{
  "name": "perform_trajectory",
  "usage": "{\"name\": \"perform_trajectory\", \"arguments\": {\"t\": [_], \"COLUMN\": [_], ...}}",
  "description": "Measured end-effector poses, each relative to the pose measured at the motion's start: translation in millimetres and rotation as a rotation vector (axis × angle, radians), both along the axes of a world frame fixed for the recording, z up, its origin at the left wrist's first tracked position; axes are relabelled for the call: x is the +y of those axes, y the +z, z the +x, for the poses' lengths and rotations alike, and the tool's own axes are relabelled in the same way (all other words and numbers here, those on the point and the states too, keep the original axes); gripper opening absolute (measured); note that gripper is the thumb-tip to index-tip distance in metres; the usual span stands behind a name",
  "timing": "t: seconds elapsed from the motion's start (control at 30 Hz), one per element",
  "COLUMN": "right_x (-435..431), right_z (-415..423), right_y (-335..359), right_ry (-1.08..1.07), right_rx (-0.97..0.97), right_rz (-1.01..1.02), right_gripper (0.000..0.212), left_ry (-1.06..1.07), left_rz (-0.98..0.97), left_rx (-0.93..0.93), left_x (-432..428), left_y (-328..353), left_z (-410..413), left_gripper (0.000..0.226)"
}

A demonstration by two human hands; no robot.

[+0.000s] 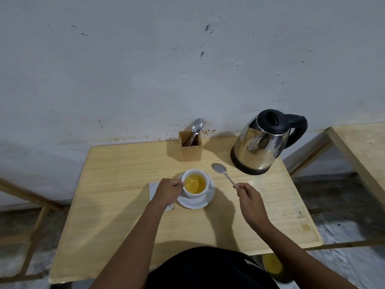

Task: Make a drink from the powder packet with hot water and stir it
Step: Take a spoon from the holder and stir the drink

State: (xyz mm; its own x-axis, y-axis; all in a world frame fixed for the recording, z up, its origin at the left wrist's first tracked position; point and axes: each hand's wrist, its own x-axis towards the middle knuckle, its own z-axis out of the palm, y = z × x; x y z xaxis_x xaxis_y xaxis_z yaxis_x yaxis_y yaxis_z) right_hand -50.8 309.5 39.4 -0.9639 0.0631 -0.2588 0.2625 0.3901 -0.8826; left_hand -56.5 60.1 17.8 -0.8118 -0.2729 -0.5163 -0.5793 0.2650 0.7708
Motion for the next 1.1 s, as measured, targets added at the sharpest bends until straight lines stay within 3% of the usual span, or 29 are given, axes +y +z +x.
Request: {"name": "perform_trajectory", "arguments": {"t": [0.33,0.53,0.7,0.9,1.1], "right_x": [-8.4,-9.8,-9.9,-10.5,-5.6], "right_z": [-10.2,-17.3,-19.6,-21.1,-21.0], "right_y": [-56.9,-67.1,-66.8,-67.9,-66.1], "right_ry": [-0.106,-0.059,-0.006,0.028,0.088], "right_rx": [-0.158,-0.221,-0.219,-0.240,-0.124], "right_rz": [0.023,0.259,0.414,0.436,0.392], "right_gripper": [0.020,0.018,0.029,0.030,0.008], "left_ry": [-0.004,-0.001,-0.012,-0.009,-0.006], "left_rz": [-0.020,-0.005,-0.012,-0.007,-0.002], "left_rx": [-0.005,-0.024,-0.023,-0.024,-0.029], "left_x": [1.1,0.0,-0.2,0.4,-0.7], "left_y": [1.7,2.3,2.5,2.1,-0.2], "left_z": [-1.1,-0.8,-1.1,0.8,-0.6], "left_gripper": [0.031,0.032,0.031,0.033,0.032]}}
